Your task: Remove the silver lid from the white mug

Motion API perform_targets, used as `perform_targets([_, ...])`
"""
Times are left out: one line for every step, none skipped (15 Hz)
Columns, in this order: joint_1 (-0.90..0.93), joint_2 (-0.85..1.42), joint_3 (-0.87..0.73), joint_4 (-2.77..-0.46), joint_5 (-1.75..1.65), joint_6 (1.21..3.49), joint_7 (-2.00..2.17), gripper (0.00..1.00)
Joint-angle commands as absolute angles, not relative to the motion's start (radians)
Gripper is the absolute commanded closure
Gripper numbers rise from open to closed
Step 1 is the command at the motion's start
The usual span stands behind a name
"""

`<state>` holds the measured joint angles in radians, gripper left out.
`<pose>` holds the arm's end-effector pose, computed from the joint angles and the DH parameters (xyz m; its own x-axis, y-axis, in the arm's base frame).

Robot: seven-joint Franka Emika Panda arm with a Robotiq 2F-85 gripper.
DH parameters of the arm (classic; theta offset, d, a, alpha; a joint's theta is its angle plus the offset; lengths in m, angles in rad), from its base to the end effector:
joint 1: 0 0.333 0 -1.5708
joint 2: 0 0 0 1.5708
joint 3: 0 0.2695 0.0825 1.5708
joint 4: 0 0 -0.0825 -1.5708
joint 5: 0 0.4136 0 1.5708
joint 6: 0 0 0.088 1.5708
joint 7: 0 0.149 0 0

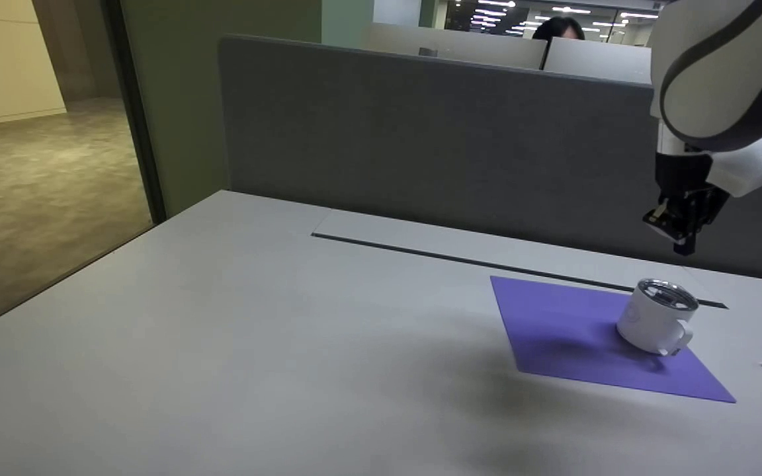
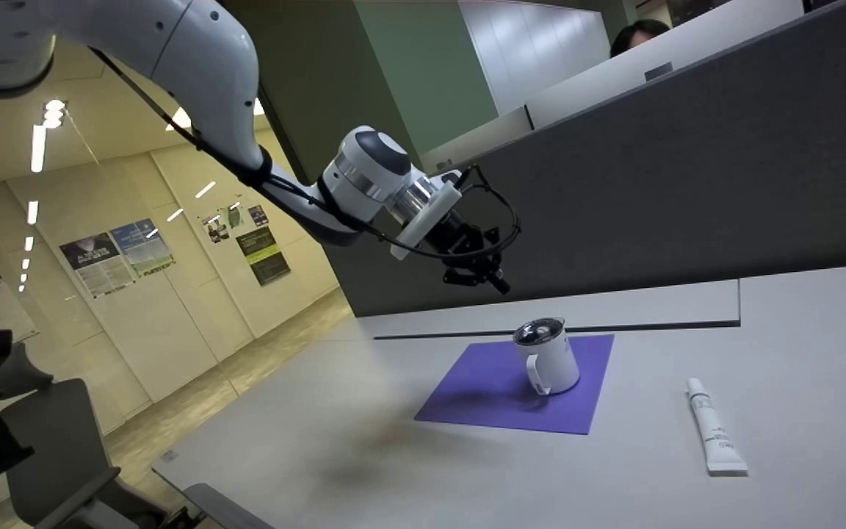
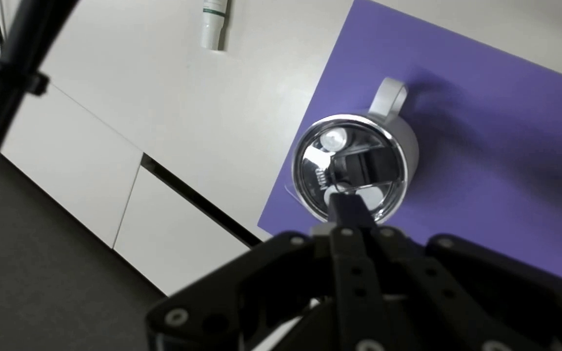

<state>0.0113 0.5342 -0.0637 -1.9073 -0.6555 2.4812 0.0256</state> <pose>0.6338 -0.0480 0.1184 0.9049 0.4199 -0.0698 0.4084 -0.8101 0.4206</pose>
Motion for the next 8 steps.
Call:
perform_targets([0.010, 0.605, -0.095, -1.868, -0.658, 2.550, -0.022, 1.00])
perform_targets([0.009, 0.622, -0.099, -1.864, -0.648, 2.569, -0.028, 1.00])
perform_targets([0.014, 0.637, -0.107, -1.860, -0.644, 2.584, -0.024, 1.00])
perform_targets([0.018, 0.650, -0.113, -1.856, -0.641, 2.598, -0.022, 1.00])
perform_targets([0.025, 0.661, -0.122, -1.853, -0.644, 2.611, -0.013, 1.00])
perform_targets([0.028, 0.670, -0.127, -1.850, -0.643, 2.622, -0.010, 1.00])
perform_targets([0.029, 0.681, -0.129, -1.846, -0.638, 2.630, -0.010, 1.00])
perform_targets([0.030, 0.689, -0.131, -1.843, -0.632, 2.636, -0.010, 1.00])
